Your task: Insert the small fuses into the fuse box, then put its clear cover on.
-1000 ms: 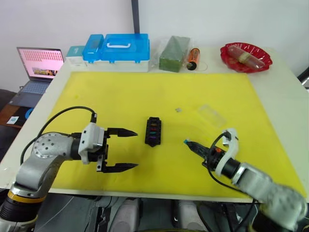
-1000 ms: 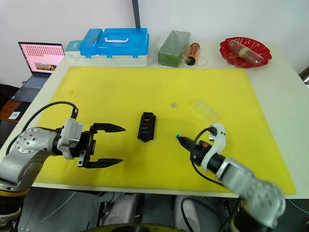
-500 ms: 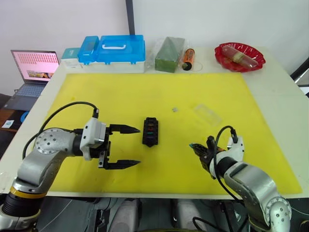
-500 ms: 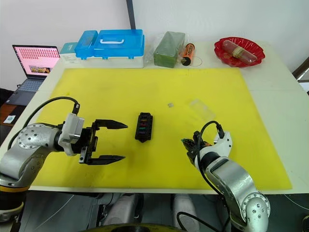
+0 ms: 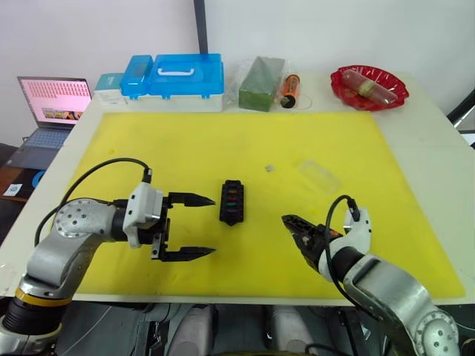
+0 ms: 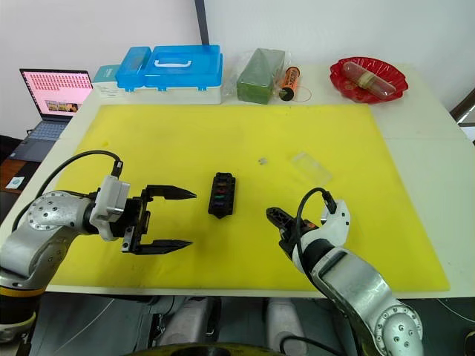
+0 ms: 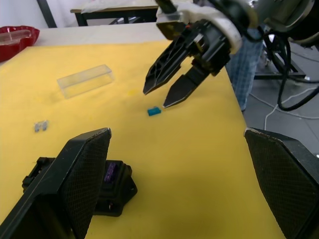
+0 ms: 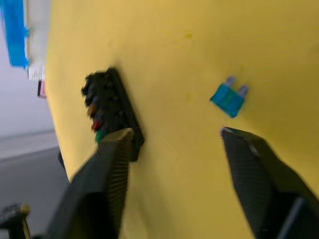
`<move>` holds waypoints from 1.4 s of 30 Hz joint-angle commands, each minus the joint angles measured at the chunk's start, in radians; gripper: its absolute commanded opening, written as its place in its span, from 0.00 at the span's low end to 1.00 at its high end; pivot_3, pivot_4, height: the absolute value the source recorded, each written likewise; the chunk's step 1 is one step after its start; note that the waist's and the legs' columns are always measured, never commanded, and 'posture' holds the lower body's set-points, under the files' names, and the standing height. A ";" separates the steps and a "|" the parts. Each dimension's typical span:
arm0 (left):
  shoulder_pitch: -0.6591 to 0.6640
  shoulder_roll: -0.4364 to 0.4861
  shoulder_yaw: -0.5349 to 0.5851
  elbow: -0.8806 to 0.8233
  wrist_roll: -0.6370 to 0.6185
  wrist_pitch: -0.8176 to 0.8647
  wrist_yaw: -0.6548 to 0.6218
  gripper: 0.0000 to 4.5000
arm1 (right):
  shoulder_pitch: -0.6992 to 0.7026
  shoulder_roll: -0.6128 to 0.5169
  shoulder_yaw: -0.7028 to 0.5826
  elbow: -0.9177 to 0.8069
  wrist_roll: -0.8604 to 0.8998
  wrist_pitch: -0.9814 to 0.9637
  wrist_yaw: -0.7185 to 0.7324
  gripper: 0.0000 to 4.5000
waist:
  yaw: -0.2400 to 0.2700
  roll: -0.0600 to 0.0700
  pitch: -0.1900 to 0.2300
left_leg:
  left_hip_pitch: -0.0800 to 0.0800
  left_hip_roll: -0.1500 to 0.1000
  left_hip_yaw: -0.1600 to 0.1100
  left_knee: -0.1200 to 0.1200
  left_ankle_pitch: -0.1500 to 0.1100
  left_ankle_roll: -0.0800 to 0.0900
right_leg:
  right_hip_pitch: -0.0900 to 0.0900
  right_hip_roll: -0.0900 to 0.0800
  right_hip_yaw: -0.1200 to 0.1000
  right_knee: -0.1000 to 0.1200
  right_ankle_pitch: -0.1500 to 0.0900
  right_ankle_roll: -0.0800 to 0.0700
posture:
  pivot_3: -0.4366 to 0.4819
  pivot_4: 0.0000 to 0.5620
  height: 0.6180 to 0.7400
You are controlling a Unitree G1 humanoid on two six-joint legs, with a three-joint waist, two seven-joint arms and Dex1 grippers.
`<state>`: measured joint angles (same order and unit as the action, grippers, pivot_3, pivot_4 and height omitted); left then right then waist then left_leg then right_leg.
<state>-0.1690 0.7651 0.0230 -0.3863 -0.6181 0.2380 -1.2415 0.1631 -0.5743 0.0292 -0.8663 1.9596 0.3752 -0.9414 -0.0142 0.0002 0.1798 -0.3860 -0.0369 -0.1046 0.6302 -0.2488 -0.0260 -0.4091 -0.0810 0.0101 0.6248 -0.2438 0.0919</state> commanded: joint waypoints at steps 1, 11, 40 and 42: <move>-0.004 -0.002 0.016 -0.003 0.006 -0.028 -0.009 1.00 | -0.042 -0.356 -0.173 0.218 0.013 0.396 0.689 0.97 | 0.000 0.000 0.000 | 0.000 0.000 0.000 0.001 0.000 0.000 | 0.001 0.000 0.000 -0.002 0.000 0.000 | 0.48 0.27 1.00; 0.004 -0.018 -0.001 -0.001 0.022 -0.054 -0.017 1.00 | -1.193 -0.580 0.632 0.866 -1.383 0.337 2.391 0.89 | -0.006 -0.010 -0.003 | -0.005 0.020 0.018 0.002 -0.010 0.012 | -0.005 0.018 -0.006 -0.010 0.003 -0.005 | 0.48 0.27 1.00; 0.030 -0.021 0.002 -0.027 0.019 -0.058 0.000 1.00 | -1.254 -0.274 0.771 1.115 -1.693 0.240 2.556 0.45 | -0.002 -0.006 -0.002 | -0.007 0.018 0.025 0.003 -0.001 -0.002 | -0.016 0.017 0.003 0.006 0.008 -0.005 | 0.48 0.27 1.00; 0.037 -0.027 0.000 -0.021 0.024 -0.070 -0.002 1.00 | -1.252 -0.261 0.774 1.128 -1.702 0.236 2.556 0.45 | -0.002 -0.006 -0.002 | -0.007 0.018 0.024 0.003 -0.001 -0.002 | -0.016 0.017 0.003 0.006 0.008 -0.005 | 0.48 0.27 1.00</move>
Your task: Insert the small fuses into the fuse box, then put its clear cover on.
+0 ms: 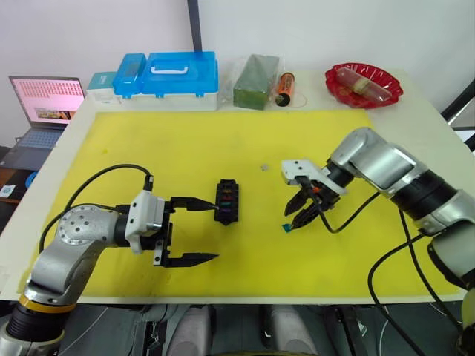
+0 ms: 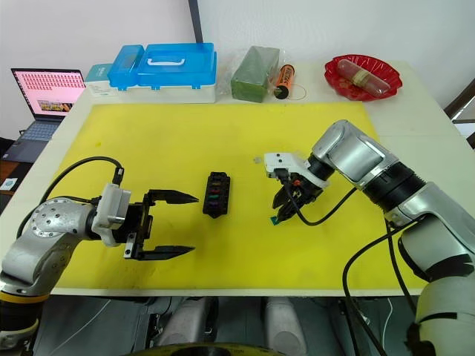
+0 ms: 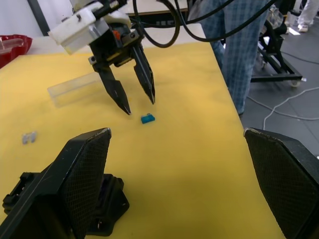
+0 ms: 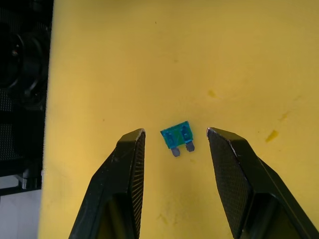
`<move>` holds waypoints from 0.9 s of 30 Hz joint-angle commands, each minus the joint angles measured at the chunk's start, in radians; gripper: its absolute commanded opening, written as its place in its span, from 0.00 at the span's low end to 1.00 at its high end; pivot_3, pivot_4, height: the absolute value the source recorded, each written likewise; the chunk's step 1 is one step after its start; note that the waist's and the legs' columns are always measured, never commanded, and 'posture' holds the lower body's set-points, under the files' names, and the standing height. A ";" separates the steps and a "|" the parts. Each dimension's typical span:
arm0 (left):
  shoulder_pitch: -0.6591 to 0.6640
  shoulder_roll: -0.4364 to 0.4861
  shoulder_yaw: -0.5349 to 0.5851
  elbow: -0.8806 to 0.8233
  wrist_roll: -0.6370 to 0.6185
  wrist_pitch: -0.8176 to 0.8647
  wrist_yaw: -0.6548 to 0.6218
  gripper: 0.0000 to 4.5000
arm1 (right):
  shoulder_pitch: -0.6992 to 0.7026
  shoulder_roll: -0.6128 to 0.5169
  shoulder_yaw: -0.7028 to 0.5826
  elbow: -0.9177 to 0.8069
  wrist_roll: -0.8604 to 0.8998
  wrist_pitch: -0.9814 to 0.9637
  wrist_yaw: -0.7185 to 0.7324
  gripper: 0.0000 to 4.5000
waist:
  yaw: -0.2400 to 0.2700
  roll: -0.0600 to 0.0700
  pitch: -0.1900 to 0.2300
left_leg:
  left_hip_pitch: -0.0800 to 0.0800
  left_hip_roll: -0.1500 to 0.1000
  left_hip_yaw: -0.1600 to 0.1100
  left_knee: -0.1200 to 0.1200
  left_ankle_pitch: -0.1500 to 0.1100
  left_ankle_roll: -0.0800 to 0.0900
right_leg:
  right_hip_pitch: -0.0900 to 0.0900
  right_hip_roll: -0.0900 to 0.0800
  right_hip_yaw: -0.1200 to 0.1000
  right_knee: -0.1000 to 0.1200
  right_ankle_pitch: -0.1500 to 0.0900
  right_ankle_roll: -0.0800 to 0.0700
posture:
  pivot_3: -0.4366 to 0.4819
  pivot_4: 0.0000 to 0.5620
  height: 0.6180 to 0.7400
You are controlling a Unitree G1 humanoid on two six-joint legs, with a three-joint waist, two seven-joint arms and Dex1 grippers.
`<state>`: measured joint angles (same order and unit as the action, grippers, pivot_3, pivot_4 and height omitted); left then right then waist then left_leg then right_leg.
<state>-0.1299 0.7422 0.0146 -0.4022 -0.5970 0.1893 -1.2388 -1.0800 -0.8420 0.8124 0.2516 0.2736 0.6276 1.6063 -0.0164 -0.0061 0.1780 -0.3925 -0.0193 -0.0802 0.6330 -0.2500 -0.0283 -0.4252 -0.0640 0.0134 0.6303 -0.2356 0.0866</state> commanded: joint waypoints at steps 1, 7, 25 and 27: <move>0.005 -0.007 0.007 0.001 0.007 -0.032 -0.009 1.00 | -0.006 0.013 -0.009 0.018 -0.022 -0.021 0.008 0.45 | 0.000 0.000 0.000 | 0.000 0.000 0.000 0.000 0.000 0.000 | 0.000 0.000 0.000 0.000 0.000 0.000 | 0.48 0.27 1.00; 0.039 -0.008 0.016 0.037 0.022 -0.084 -0.040 1.00 | 0.001 0.034 -0.002 0.056 -0.051 -0.061 0.008 0.45 | 0.000 0.000 0.000 | 0.000 0.000 0.000 0.000 0.000 0.000 | 0.000 0.000 0.000 0.000 0.000 0.000 | 0.48 0.27 1.00; 0.028 -0.004 0.004 0.016 0.021 -0.076 -0.021 1.00 | 0.022 0.020 0.027 0.046 -0.053 -0.096 0.008 0.09 | 0.001 0.000 0.000 | 0.000 0.000 0.000 0.000 0.000 0.000 | 0.000 0.000 0.000 0.000 0.000 0.000 | 0.48 0.27 1.00; 0.024 -0.004 -0.001 0.009 0.021 -0.068 -0.014 1.00 | 0.027 0.024 0.023 0.047 -0.056 -0.096 0.008 0.01 | 0.000 0.000 0.000 | 0.000 0.000 0.000 0.000 0.000 0.000 | 0.000 0.000 0.000 0.000 0.000 0.000 | 0.48 0.27 1.00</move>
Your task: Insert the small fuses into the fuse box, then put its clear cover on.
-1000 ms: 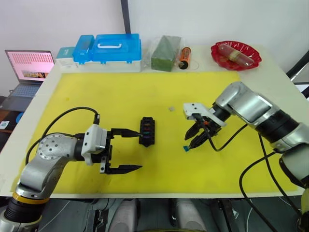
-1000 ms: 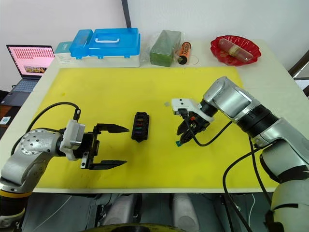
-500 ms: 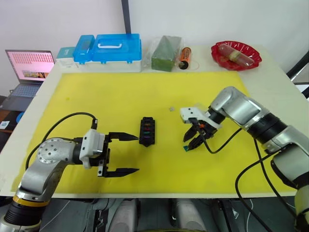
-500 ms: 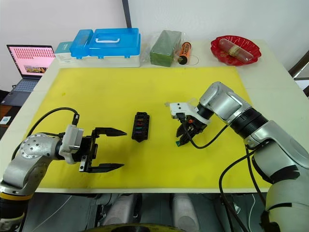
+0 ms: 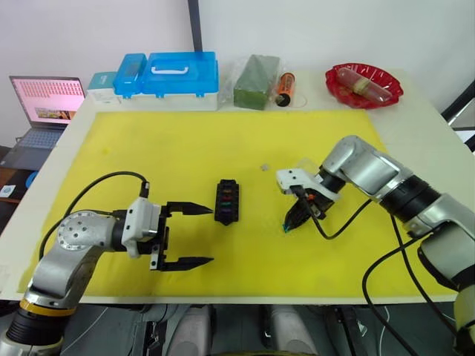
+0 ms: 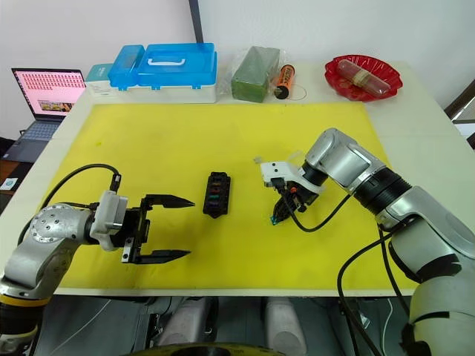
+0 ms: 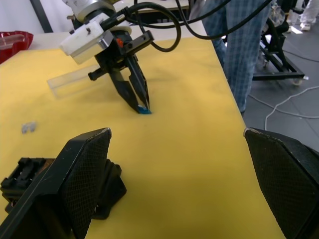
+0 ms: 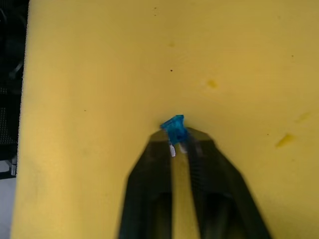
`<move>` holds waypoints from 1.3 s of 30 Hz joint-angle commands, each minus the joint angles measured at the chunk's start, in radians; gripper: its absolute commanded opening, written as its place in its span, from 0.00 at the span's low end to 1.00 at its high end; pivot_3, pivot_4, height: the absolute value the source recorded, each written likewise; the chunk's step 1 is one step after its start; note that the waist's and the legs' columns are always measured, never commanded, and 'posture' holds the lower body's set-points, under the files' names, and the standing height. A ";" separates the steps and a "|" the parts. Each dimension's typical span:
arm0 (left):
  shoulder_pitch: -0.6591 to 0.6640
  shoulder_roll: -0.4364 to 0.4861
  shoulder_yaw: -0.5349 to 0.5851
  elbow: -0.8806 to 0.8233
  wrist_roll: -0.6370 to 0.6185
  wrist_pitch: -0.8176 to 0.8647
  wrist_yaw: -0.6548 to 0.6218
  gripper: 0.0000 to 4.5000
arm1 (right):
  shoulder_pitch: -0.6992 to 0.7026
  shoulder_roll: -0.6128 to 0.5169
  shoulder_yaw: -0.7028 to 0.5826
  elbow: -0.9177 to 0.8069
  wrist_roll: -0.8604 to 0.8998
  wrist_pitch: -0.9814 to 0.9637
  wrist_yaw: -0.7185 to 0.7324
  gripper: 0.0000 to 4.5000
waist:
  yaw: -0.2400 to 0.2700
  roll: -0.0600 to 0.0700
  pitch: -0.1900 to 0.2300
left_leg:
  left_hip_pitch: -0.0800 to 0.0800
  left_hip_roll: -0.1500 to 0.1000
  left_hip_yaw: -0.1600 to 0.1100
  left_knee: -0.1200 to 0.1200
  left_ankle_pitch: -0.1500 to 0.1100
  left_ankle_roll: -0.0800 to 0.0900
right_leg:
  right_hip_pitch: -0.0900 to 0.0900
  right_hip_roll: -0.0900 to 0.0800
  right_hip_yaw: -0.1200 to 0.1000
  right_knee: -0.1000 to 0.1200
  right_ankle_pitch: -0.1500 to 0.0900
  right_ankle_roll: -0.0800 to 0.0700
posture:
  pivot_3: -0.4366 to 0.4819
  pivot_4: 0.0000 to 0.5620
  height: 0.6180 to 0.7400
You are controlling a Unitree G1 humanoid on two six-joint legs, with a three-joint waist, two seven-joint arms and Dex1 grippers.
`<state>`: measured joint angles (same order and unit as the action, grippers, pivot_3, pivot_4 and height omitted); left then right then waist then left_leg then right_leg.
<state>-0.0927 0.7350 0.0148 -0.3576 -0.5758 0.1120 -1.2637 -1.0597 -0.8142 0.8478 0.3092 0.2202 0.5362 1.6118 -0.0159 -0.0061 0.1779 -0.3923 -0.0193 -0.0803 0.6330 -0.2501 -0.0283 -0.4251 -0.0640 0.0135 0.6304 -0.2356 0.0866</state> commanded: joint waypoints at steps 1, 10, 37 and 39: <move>-0.016 0.004 -0.002 -0.039 -0.001 0.014 0.014 1.00 | 0.008 -0.004 -0.013 -0.011 -0.003 -0.004 0.003 0.01 | 0.000 0.000 0.000 | 0.000 0.000 0.000 0.000 0.000 0.000 | 0.000 0.000 0.000 0.000 0.000 0.000 | 0.48 0.27 1.00; 0.000 0.000 0.009 -0.005 0.007 -0.012 -0.012 1.00 | -0.006 -0.059 -0.041 -0.075 0.067 0.065 0.003 0.01 | 0.000 0.000 0.000 | 0.000 0.000 0.000 0.000 0.000 0.000 | 0.000 0.000 0.000 0.000 0.000 0.000 | 0.48 0.27 1.00; -0.007 -0.027 -0.026 -0.134 0.001 0.092 0.124 1.00 | 1.103 0.252 -0.944 -0.923 1.752 0.204 -2.319 0.01 | 0.003 -0.007 -0.004 | 0.017 0.011 0.005 -0.002 -0.002 0.004 | 0.016 0.009 0.009 -0.002 -0.005 -0.005 | 0.48 0.27 1.00; -0.011 -0.029 -0.029 -0.138 0.003 0.100 0.129 1.00 | 1.103 0.280 -0.933 -0.924 1.752 0.178 -2.366 0.01 | 0.003 -0.007 -0.004 | 0.017 0.011 0.006 -0.002 -0.002 0.004 | 0.017 0.009 0.009 -0.003 -0.004 -0.007 | 0.48 0.27 1.00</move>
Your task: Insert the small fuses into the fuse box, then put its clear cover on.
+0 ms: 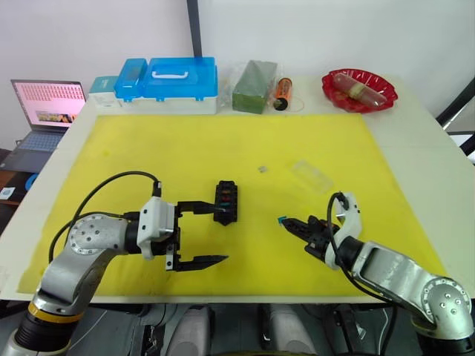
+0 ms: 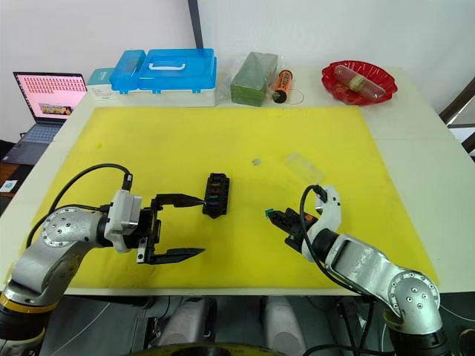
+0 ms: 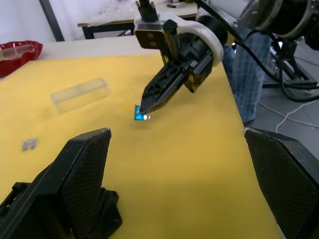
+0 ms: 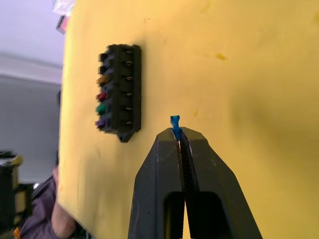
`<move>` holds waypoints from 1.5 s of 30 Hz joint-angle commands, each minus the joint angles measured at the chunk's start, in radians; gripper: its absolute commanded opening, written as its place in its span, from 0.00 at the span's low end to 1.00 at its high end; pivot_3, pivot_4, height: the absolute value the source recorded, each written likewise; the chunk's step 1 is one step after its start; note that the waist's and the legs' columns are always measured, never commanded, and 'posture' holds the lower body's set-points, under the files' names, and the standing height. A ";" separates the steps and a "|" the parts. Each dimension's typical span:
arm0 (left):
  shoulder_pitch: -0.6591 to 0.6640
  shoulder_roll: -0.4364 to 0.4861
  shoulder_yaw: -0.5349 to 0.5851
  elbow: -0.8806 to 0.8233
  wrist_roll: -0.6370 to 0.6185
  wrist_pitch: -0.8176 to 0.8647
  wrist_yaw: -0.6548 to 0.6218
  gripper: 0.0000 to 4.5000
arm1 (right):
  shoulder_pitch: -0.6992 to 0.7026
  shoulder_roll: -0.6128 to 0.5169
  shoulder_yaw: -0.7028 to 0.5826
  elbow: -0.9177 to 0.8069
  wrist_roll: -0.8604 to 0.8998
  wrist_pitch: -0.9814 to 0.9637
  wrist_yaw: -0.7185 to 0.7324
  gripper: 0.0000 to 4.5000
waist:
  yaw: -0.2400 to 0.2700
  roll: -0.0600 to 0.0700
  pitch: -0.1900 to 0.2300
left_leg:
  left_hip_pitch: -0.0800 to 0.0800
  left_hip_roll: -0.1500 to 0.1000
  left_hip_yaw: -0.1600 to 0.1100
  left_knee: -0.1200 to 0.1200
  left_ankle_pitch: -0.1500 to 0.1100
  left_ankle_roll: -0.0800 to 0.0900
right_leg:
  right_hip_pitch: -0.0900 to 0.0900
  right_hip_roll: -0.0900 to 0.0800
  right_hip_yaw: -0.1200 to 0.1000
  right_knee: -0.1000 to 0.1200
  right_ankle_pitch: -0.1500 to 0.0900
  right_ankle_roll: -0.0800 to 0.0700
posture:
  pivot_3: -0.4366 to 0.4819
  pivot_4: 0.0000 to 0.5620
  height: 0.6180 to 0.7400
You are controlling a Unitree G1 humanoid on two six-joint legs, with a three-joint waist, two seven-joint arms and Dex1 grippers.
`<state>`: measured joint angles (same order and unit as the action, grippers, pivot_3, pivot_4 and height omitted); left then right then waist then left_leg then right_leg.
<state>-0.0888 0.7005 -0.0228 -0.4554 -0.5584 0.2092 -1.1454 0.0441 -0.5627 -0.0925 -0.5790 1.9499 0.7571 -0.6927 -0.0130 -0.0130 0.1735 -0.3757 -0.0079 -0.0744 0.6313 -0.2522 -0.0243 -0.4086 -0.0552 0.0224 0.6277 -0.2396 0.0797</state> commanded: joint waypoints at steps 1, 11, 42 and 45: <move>-0.014 0.005 0.009 -0.047 -0.016 0.009 0.015 1.00 | 0.005 0.047 0.016 -0.045 0.022 -0.062 -0.090 0.01 | 0.000 0.000 0.000 | 0.000 0.000 0.000 0.000 0.000 0.000 | 0.000 0.000 0.000 0.000 0.000 0.000 | 0.48 0.27 1.00; -0.021 0.016 0.009 -0.064 -0.020 0.042 0.019 1.00 | 0.074 0.072 0.120 -0.156 0.022 -0.182 -0.236 0.01 | 0.000 0.000 0.000 | 0.000 0.001 0.000 -0.001 0.000 0.000 | 0.000 0.000 0.000 0.000 -0.001 0.000 | 0.48 0.27 1.00; -0.021 0.015 0.008 -0.045 -0.002 0.004 -0.030 1.00 | -0.664 -0.606 0.366 0.380 -0.760 0.576 1.545 0.63 | 0.022 0.006 0.004 | -0.018 0.006 0.009 0.002 -0.009 0.016 | -0.018 0.007 0.001 -0.009 0.004 0.001 | 0.48 0.27 1.00; -0.017 0.016 0.009 -0.046 -0.002 0.003 -0.032 1.00 | -0.666 -0.576 0.364 0.400 -0.822 0.580 1.595 0.44 | 0.023 0.006 0.004 | -0.017 0.006 0.010 0.003 -0.009 0.016 | -0.018 0.007 0.001 -0.009 0.003 -0.004 | 0.48 0.27 1.00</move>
<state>-0.1097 0.7078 -0.0253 -0.4798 -0.5558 0.2279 -1.1754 -0.6042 -1.1419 0.2825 -0.1811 1.1610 1.3451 0.8633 0.0098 -0.0073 0.1777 -0.3925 -0.0022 -0.0648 0.6358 -0.2615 -0.0084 -0.4261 -0.0477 0.0237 0.6198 -0.2366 0.0748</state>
